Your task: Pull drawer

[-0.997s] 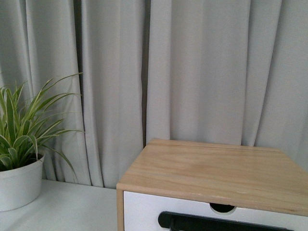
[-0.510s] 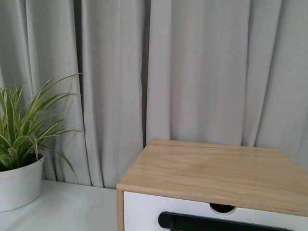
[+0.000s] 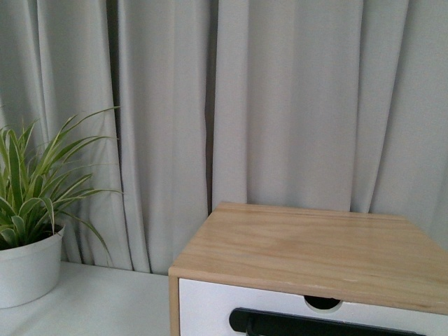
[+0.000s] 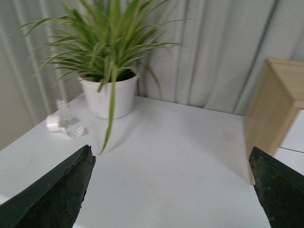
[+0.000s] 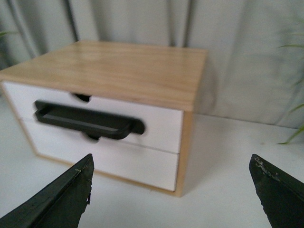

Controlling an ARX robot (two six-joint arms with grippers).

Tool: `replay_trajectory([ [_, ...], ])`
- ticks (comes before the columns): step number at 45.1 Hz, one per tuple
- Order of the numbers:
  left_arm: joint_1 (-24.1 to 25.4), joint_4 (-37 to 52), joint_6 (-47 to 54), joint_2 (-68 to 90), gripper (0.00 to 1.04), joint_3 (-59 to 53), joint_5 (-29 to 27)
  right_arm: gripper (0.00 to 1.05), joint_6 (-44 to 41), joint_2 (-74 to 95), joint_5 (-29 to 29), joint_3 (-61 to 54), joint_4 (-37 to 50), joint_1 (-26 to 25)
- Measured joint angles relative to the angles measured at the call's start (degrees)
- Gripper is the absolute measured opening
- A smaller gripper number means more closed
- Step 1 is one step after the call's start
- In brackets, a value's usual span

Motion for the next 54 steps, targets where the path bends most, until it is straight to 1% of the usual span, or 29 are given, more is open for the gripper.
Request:
replay_trajectory([
  [2,-3.6,2.1,0.7,2.1,0.99,0.0,-4.8,0.96,-0.8,3.6,-5.5,1.1,0.4,-1.6],
  [4,-6.9,4.7,1.8,4.2,0.99,0.1,-6.2,0.96,-2.0,7.3,-9.2,2.9,1.6,-2.7],
  [7,-9.8,7.5,4.0,7.5,0.99,0.7,-4.9,0.96,-3.3,10.4,-10.9,4.9,1.9,-3.0],
  [10,-11.6,11.6,7.3,12.0,0.99,1.4,-3.0,0.96,-5.2,13.0,-11.8,6.8,1.9,-2.8],
  [14,-11.3,18.1,11.8,18.7,0.99,2.5,2.6,0.96,-8.5,17.3,-13.0,9.4,1.9,-1.8],
  [15,-10.9,19.6,13.0,20.6,0.99,2.9,5.1,0.96,-9.5,18.5,-13.0,10.0,1.8,-1.4],
  [18,-8.5,24.5,17.3,30.4,0.99,5.7,14.8,0.96,-14.6,23.4,-15.6,12.2,1.4,0.3],
  [20,-7.6,27.0,19.6,35.9,0.99,7.3,19.8,0.96,-18.0,26.9,-17.0,13.7,0.7,1.2],
  [23,-7.1,29.3,24.7,44.8,0.99,10.5,28.2,0.96,-22.6,30.9,-19.0,15.8,-0.5,1.8],
  [25,-7.6,29.1,28.5,49.4,0.99,13.0,32.9,0.96,-25.6,34.1,-20.0,17.5,-1.1,2.2],
  [27,-8.2,28.5,31.0,52.0,0.99,14.8,35.2,0.96,-27.1,36.3,-20.4,18.7,-1.6,2.4],
  [31,-9.5,25.8,34.9,55.7,0.99,18.0,38.2,0.96,-29.6,40.8,-20.1,20.9,-1.7,3.2],
  [37,-12.6,22.3,41.1,61.4,0.99,23.1,41.8,0.96,-32.5,48.0,-19.8,23.8,0.2,4.6],
  [41,-14.5,19.8,45.3,64.5,0.99,25.8,41.8,0.96,-34.4,52.9,-19.6,25.2,2.3,5.4],
  [43,-15.6,18.4,48.4,66.9,0.99,27.8,41.1,0.96,-35.8,55.5,-19.5,25.2,4.7,5.8],
  [46,-17.3,14.9,56.2,72.0,0.99,31.8,38.3,0.96,-37.9,58.8,-18.7,25.6,7.6,6.5],
  [50,-18.1,12.0,60.0,74.6,0.99,34.1,37.3,0.96,-39.2,60.8,-18.2,26.3,8.2,7.1],
  [54,-19.5,6.4,65.1,78.9,0.99,39.1,35.6,0.96,-41.5,62.7,-18.2,27.4,8.0,8.6],
])
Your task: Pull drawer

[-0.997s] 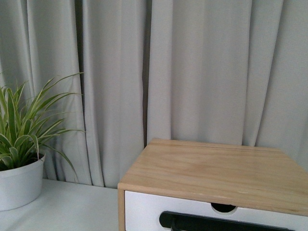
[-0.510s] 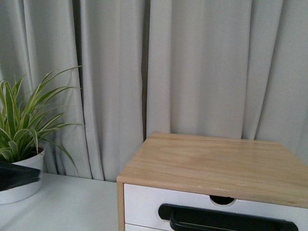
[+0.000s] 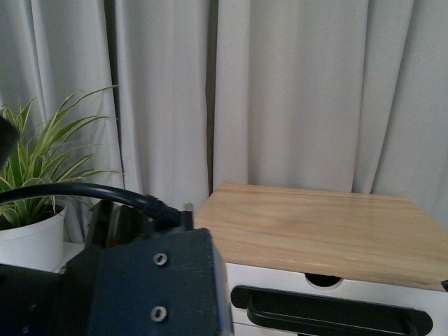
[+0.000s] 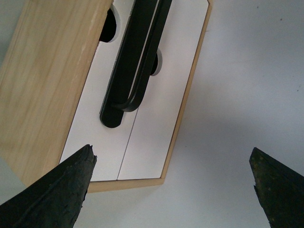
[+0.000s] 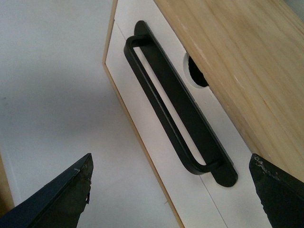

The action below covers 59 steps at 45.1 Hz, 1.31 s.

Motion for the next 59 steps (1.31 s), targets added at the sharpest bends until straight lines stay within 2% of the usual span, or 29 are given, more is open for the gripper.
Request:
replay_trajectory([
  [11,-2.1,-4.3,5.8,5.9,0.99,7.4,-3.7,0.96,-4.3,2.5,1.0,1.5,-0.6,2.3],
  [27,-3.6,-5.0,6.4,12.3,0.99,12.8,-5.0,0.96,-8.8,6.6,1.9,2.5,0.0,3.8],
  [59,-6.4,-3.9,5.4,18.7,0.99,16.2,-7.4,0.96,-9.7,16.9,4.3,4.4,6.6,5.9],
])
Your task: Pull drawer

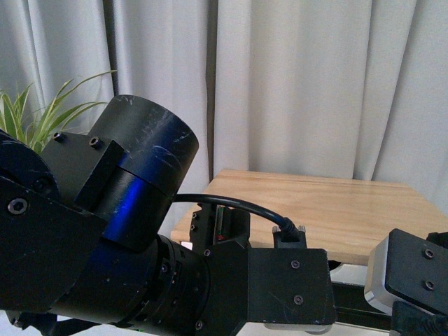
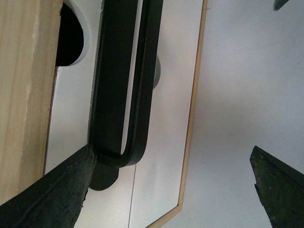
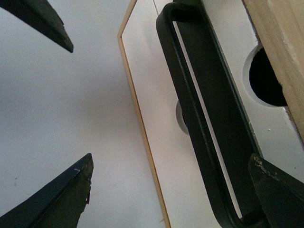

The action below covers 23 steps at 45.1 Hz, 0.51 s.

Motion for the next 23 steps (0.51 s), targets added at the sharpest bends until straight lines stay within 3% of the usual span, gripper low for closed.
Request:
replay_trajectory([
  [23,-1.7,1.5,-0.1,3.5,0.99,0.3,-1.8,0.96,2.0,4.4,0.2,0.2,5.0,-0.8],
])
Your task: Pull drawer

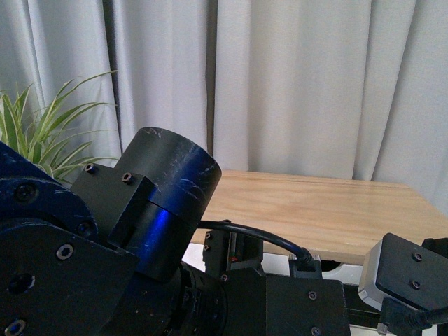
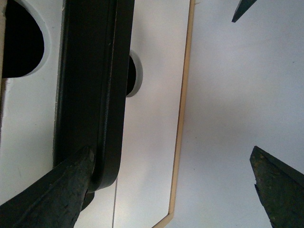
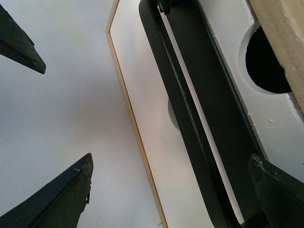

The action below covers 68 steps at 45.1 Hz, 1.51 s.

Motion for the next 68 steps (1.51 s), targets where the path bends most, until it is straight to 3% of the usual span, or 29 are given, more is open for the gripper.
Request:
replay_trajectory([
  [56,-0.7,0.4,2.4,3.5,0.99,1.7,-2.4,0.96,-1.6,3.9,0.4,1.2,0.0,-0.2],
  [68,-1.0,-2.1,3.9,3.3,0.99,1.9,-3.0,0.96,-3.9,3.5,-0.5,1.7,-3.6,-0.4],
])
